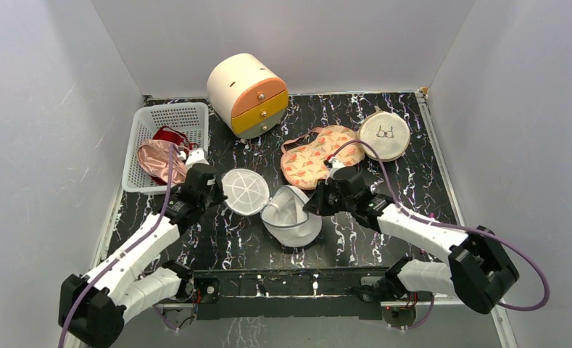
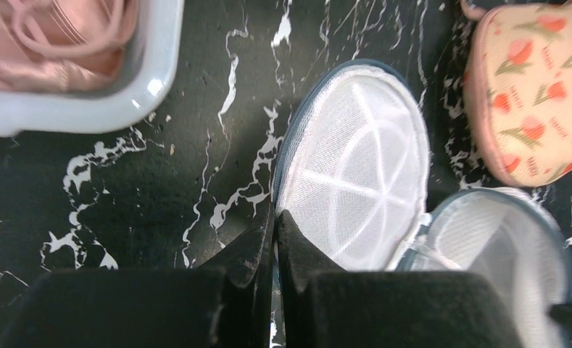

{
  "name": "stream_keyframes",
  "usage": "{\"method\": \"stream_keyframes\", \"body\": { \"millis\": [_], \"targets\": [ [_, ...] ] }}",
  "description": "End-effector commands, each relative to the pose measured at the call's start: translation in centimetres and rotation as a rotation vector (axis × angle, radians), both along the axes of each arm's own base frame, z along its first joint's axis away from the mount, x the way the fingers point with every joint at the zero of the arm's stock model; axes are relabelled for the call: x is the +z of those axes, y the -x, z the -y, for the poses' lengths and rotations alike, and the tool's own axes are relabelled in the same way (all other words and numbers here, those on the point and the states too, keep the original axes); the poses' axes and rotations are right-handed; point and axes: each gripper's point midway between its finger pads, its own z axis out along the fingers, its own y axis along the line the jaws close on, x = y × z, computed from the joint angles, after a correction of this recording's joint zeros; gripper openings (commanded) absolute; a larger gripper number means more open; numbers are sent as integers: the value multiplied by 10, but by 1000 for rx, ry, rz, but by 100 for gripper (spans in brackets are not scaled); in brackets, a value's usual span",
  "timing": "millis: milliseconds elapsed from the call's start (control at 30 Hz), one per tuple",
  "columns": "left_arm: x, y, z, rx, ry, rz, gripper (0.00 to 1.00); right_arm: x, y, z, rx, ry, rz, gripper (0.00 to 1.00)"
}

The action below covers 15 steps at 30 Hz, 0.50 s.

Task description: Unzip the laundry bag and remove the bra

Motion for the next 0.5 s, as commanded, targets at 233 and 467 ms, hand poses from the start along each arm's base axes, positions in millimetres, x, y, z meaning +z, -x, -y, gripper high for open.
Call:
{"method": "stream_keyframes", "body": {
  "millis": [233, 467],
  "targets": [
    [104, -4, -36, 86, -77, 243, 0, 46, 2, -104, 204, -178, 71, 5],
    [139, 2, -45, 62, -107, 331, 0, 45, 5, -118, 226, -213, 44, 19]
  ]
}}
